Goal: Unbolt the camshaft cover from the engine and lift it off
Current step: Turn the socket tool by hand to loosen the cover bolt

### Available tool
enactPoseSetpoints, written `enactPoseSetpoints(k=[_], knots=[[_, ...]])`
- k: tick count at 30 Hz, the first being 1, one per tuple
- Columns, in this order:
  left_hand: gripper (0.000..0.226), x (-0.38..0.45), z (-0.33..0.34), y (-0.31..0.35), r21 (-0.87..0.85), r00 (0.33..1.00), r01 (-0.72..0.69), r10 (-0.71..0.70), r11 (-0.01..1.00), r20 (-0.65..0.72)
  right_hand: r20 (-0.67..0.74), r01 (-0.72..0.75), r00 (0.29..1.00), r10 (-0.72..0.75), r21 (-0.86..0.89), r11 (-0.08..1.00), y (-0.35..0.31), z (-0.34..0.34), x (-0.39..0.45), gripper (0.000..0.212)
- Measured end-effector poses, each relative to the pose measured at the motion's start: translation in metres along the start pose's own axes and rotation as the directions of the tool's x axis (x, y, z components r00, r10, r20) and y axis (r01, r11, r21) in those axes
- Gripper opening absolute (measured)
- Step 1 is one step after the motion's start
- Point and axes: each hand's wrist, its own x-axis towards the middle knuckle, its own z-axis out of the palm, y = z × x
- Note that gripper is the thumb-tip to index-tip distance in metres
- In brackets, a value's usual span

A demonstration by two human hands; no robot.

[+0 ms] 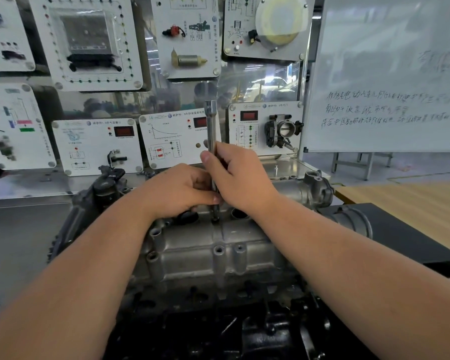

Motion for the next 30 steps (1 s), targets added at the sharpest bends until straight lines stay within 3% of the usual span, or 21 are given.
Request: enactPoseSetpoints(k=[7, 10, 14, 20, 25, 30], knots=[[0.016, 0.002, 0.001, 0.001, 0.010, 0.999, 0.025, -0.025, 1.000, -0.024, -0.053, 0.049, 0.997, -0.050, -0.024, 0.998, -0.004, -0.005, -0.002, 0.014], [0.006, 0.002, 0.000, 0.002, -0.010, 1.000, 0.007, -0.006, 1.000, 0.016, -0.028, 0.031, 0.999, -0.032, -0.030, 0.999, -0.002, -0.005, -0.002, 0.023], [0.012, 0.000, 0.000, 0.004, 0.037, 1.000, 0.021, -0.022, 0.999, 0.015, -0.021, 0.016, 1.000, -0.016, 0.003, 1.000, 0.003, -0.004, -0.002, 0.023], [0.022, -0.001, 0.001, 0.010, 0.078, 0.999, 0.044, -0.043, 0.996, -0.013, -0.083, 0.118, 0.989, -0.120, -0.036, 0.992, -0.004, -0.005, -0.002, 0.012], [0.011, -0.004, 0.000, 0.006, -0.014, 0.999, 0.031, -0.031, 0.999, 0.019, -0.096, 0.056, 0.994, -0.057, -0.011, 0.998, 0.000, -0.003, -0.003, 0.032], [0.011, -0.002, 0.001, 0.007, 0.019, 0.999, 0.033, -0.033, 0.999, -0.015, -0.097, 0.102, 0.990, -0.104, -0.019, 0.995, -0.003, -0.003, -0.005, 0.022]])
